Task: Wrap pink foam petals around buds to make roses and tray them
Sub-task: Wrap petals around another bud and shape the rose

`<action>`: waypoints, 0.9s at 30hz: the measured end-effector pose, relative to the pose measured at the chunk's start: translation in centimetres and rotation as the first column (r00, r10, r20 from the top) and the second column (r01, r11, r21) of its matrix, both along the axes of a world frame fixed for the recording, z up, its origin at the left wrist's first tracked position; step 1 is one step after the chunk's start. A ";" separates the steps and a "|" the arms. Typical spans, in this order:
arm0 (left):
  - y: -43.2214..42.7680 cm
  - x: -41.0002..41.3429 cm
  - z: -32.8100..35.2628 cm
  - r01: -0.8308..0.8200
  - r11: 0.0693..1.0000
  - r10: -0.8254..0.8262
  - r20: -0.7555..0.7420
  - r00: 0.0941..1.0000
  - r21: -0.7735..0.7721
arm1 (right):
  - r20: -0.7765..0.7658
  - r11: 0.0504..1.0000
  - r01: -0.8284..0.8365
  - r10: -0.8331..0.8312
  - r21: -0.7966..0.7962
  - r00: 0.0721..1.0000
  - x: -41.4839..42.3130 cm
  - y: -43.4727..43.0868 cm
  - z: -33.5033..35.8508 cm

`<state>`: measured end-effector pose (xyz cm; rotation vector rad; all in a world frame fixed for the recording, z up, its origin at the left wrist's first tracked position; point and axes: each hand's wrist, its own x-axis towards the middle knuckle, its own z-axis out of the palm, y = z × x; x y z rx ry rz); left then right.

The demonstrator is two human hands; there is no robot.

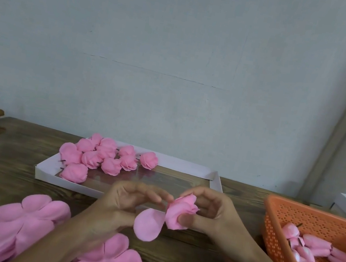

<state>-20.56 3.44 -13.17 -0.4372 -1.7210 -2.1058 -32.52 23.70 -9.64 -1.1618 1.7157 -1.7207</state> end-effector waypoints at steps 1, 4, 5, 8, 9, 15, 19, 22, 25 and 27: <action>0.1 0.0 0.1 0.015 1.000 -0.015 -0.010 1.000 -0.027 | 0.027 1.000 -0.008 0.007 0.005 1.000 0.0 0.0 -0.1; 0.0 0.1 0.2 -0.005 0.999 0.005 0.003 1.000 -0.046 | 0.123 0.999 -0.035 0.035 -0.002 0.992 0.0 -0.1 -0.3; -0.1 0.2 0.2 -0.009 0.999 0.009 0.006 1.000 -0.047 | 0.144 0.999 -0.040 0.041 -0.009 0.989 0.0 -0.2 -0.3; 0.1 0.2 0.3 -0.063 0.997 0.064 0.027 0.998 -0.051 | 0.146 0.998 -0.059 0.060 -0.010 0.987 0.1 -0.2 -0.3; 0.2 0.1 0.3 -0.088 0.996 0.089 0.043 0.995 -0.033 | 0.132 0.997 -0.070 0.071 -0.007 0.989 0.1 -0.2 -0.3; 1.4 -0.3 0.2 -0.142 0.968 0.110 0.159 0.981 0.206 | 0.043 0.996 -0.078 0.080 -0.035 0.996 0.6 -0.4 -0.8; 2.1 -0.4 0.2 -0.201 0.951 0.162 0.177 0.971 0.236 | -0.003 0.994 -0.093 0.093 -0.057 0.996 0.9 -0.5 -0.7; 2.4 -0.4 0.4 -0.230 0.959 0.209 0.137 0.968 0.164 | -0.047 0.996 -0.074 0.072 -0.043 0.996 1.0 -0.6 -0.7; 2.1 -0.5 0.3 -0.214 0.970 0.205 0.082 0.975 0.118 | -0.103 0.999 -0.052 0.051 -0.010 0.993 0.9 -0.6 -0.5; 1.9 -0.5 0.2 -0.195 0.978 0.191 0.063 0.980 0.072 | -0.131 0.999 -0.033 0.034 0.008 0.991 0.9 -0.7 -0.4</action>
